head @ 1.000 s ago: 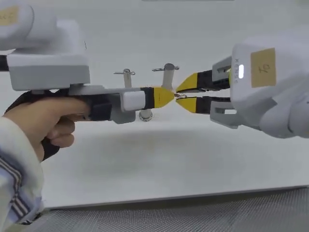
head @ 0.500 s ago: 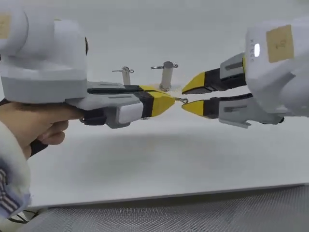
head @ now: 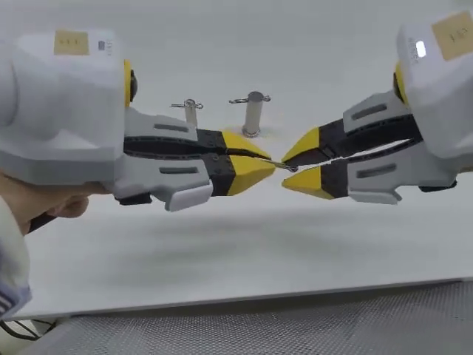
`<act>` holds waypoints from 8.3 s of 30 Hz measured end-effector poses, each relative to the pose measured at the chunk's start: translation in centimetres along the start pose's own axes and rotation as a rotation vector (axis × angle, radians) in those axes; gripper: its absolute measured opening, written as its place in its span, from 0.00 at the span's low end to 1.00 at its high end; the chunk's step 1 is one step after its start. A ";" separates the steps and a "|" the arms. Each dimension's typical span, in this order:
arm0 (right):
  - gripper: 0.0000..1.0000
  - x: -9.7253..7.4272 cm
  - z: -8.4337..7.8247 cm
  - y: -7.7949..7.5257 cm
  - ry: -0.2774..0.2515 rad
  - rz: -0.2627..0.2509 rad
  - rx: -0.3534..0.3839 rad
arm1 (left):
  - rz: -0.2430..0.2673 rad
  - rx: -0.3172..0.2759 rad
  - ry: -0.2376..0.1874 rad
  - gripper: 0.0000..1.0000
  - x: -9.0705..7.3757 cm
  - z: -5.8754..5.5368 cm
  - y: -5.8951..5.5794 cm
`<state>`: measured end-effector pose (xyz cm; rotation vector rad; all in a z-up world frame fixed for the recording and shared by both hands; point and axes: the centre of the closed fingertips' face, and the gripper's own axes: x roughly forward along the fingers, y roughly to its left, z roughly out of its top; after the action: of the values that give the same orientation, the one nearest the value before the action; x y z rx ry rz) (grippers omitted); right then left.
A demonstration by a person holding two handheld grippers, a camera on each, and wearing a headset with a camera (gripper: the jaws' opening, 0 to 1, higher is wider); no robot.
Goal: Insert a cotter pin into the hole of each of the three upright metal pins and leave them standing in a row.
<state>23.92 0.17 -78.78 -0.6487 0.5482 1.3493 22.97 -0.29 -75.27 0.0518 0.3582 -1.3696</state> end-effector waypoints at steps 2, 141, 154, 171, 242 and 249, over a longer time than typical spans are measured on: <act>0.11 0.0 0.0 0.2 -0.002 0.011 0.004 | -0.019 0.012 0.011 0.00 0.1 -0.2 -0.4; 0.03 4.2 -2.2 -4.4 0.135 0.013 0.231 | 0.199 -0.060 0.171 0.12 -0.5 -9.2 10.1; 0.03 4.9 -1.9 -4.6 0.149 0.043 0.196 | 0.192 -0.032 0.167 0.12 -0.4 -9.1 10.0; 0.03 5.5 -1.7 -4.8 0.165 0.064 0.158 | 0.189 -0.026 0.160 0.12 -0.4 -9.1 10.0; 0.13 5.7 0.6 -5.2 -0.009 0.054 0.135 | 0.210 -0.078 0.107 0.13 0.0 -9.2 10.1; 0.20 5.9 1.3 -5.2 -0.052 0.050 0.149 | 0.215 -0.056 0.116 0.12 -0.1 -9.2 10.0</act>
<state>29.96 4.73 -81.40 -0.4802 0.6201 1.3537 30.61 4.09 -85.70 0.1207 0.4747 -1.1456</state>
